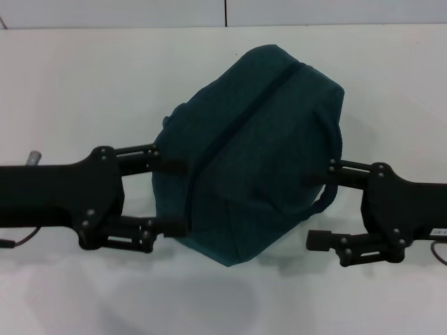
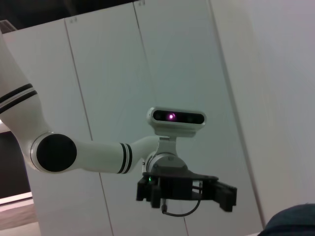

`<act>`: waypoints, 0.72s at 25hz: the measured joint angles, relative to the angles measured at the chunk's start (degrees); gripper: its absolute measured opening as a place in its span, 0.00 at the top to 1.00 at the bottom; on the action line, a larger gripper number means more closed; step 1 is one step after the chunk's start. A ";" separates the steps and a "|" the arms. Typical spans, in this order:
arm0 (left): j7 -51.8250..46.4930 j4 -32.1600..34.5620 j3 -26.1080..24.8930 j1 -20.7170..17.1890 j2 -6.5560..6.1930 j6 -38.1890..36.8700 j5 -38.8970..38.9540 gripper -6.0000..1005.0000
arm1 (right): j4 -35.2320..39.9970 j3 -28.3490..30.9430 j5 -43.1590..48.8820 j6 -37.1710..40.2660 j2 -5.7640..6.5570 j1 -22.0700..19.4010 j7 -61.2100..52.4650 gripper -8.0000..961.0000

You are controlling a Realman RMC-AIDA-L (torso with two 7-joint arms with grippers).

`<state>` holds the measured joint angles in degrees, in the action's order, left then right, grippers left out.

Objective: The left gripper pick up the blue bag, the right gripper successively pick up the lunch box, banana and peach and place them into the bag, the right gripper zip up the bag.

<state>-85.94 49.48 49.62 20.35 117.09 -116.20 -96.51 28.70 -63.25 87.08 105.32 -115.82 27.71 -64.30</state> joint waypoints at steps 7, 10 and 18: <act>3.09 -2.63 0.74 -0.52 -0.60 -0.04 -0.50 0.13 | -0.44 -0.55 -0.35 -0.55 -0.10 1.09 -0.03 0.11; 4.21 -3.61 0.74 -0.68 -0.72 -0.05 -0.52 0.13 | -0.44 -0.46 -0.35 -0.57 -0.10 1.17 -0.09 0.11; 5.90 -4.37 0.74 -0.75 -0.75 -0.07 -0.53 0.13 | -0.22 -0.72 -0.21 -0.47 0.12 1.21 -0.12 0.11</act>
<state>-80.04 45.11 50.35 19.59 116.34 -116.28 -97.04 28.48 -63.97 86.87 104.85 -115.71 28.92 -64.42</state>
